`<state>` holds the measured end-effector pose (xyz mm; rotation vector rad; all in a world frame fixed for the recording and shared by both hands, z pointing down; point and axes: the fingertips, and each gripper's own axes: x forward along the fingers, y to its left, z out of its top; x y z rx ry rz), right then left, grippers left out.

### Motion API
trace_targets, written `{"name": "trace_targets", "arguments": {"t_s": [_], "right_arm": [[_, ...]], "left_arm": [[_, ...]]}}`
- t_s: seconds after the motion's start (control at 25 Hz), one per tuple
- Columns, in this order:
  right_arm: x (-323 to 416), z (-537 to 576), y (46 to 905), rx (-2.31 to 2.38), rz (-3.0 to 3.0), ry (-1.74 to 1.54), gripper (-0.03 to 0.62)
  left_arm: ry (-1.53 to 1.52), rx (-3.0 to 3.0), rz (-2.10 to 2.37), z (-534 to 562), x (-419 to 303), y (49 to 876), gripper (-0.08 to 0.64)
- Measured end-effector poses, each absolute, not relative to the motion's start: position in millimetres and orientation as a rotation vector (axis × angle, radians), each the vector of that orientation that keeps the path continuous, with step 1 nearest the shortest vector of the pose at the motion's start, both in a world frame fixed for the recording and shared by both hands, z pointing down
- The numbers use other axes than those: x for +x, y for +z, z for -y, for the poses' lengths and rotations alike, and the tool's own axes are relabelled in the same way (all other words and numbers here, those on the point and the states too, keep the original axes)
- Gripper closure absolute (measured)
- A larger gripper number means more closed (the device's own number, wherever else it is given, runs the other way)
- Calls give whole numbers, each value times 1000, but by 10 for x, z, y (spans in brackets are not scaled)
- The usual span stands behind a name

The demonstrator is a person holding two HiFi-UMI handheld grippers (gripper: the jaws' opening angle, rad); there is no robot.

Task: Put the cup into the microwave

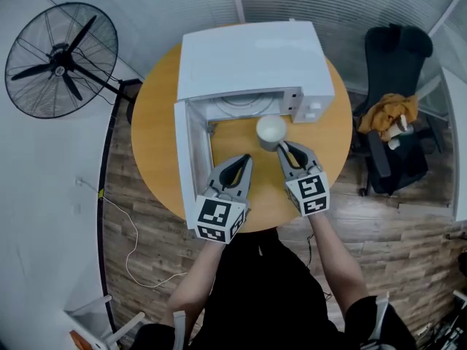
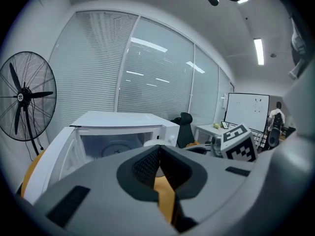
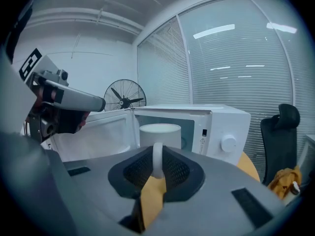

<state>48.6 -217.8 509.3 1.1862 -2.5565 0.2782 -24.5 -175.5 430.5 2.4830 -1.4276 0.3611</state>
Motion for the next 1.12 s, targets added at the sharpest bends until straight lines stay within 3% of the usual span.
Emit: {"name": "trace_targets", "arguments": {"t_s": [1.12], "right_arm": [[35, 3379, 5840, 1212, 2496, 261, 540]], "left_arm": [[369, 2451, 1397, 2411, -342, 4557, 563]]}}
